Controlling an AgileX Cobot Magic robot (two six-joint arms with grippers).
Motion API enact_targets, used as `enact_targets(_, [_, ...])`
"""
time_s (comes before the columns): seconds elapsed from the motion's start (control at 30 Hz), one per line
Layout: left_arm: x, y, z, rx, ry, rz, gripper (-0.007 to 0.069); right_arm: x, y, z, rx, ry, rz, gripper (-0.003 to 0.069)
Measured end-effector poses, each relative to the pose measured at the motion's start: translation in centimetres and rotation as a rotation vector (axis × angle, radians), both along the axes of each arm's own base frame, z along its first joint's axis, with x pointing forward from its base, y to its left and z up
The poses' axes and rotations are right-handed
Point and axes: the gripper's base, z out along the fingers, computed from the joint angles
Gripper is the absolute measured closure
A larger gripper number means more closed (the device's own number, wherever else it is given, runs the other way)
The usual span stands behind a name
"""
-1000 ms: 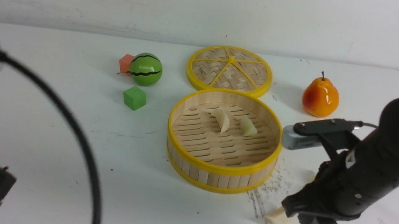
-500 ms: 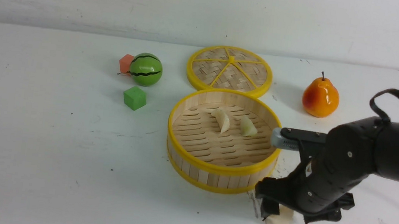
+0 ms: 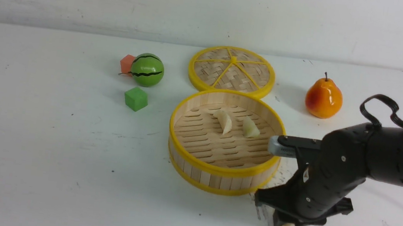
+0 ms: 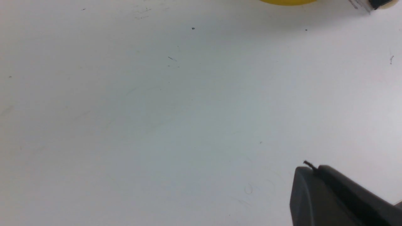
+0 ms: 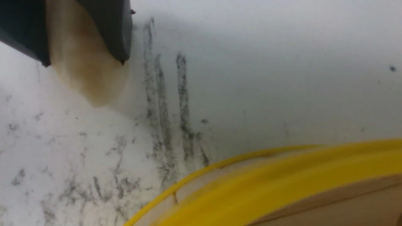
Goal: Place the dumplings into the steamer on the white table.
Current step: 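Reach for and grasp a dumpling lying on the table beside the steamer, then place the dumpling in the bamboo steamer basket with the right gripper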
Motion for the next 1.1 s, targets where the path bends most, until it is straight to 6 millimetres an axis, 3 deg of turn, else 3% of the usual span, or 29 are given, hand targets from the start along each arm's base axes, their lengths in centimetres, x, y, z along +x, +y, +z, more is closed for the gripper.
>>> enact_targets(0.1, [0.0, 0.0, 0.0, 0.002, -0.002, 0.001, 0.0638, -0.3, -0.1, 2.0, -0.002, -0.005, 0.046, 0.0416])
enact_targets(0.27, [0.0, 0.0, 0.0, 0.002, -0.002, 0.001, 0.0638, 1.2, 0.7, 9.6, 0.051, -0.194, 0.137, 0.0416])
enact_targets(0.3, [0.0, 0.0, 0.0, 0.002, -0.002, 0.001, 0.0638, 1.9, 1.1, 11.8, 0.064, -0.247, 0.164, 0.0416])
enact_targets(0.37, [0.0, 0.0, 0.0, 0.002, -0.002, 0.001, 0.0638, 2.7, 1.6, 14.1, 0.075, -0.289, 0.2, 0.0416])
enact_targets(0.47, [0.0, 0.0, 0.0, 0.0, 0.0, 0.001, 0.0638, 4.2, 2.6, 15.7, 0.09, -0.3, 0.241, 0.0416])
enact_targets(0.67, [-0.1, -0.1, 0.0, -0.04, 0.023, 0.018, 0.0636, 7.8, 5.4, 13.8, 0.118, -0.259, 0.286, 0.0416])
enact_targets(0.93, [-0.2, -0.3, 0.0, -0.081, 0.048, 0.038, 0.0631, 11.6, 10.3, 8.9, 0.113, -0.299, 0.338, 0.0416])
enact_targets(1.1, [-0.2, -0.3, 0.0, -0.093, 0.054, 0.046, 0.0628, 13.2, 11.2, 5.4, 0.101, -0.304, 0.333, 0.0416])
